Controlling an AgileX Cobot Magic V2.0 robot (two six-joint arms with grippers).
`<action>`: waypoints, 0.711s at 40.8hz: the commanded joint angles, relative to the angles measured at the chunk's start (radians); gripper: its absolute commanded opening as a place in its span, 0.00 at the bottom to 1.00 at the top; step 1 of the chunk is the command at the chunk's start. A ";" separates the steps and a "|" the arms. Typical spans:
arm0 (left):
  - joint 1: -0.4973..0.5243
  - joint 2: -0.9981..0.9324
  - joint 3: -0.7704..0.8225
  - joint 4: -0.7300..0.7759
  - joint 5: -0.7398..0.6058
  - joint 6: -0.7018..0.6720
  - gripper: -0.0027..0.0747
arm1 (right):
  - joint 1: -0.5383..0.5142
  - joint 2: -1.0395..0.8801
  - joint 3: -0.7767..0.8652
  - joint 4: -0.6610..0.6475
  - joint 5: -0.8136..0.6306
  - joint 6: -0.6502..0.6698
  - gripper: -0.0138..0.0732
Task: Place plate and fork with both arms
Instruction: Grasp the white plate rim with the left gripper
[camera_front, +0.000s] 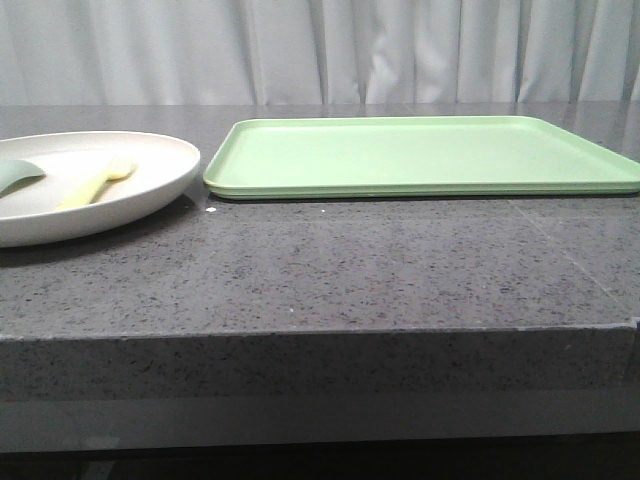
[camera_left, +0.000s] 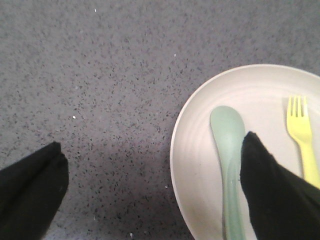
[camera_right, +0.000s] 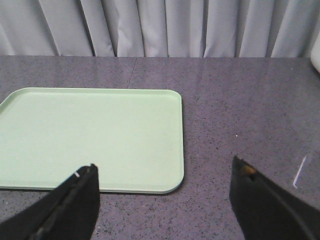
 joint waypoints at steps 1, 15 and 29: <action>0.001 0.078 -0.098 -0.012 0.043 0.000 0.90 | -0.006 0.006 -0.039 -0.007 -0.084 -0.009 0.81; -0.006 0.302 -0.183 -0.015 0.160 0.000 0.90 | -0.006 0.006 -0.039 -0.007 -0.083 -0.009 0.81; -0.054 0.372 -0.183 -0.015 0.158 0.000 0.89 | -0.006 0.006 -0.039 -0.007 -0.083 -0.009 0.81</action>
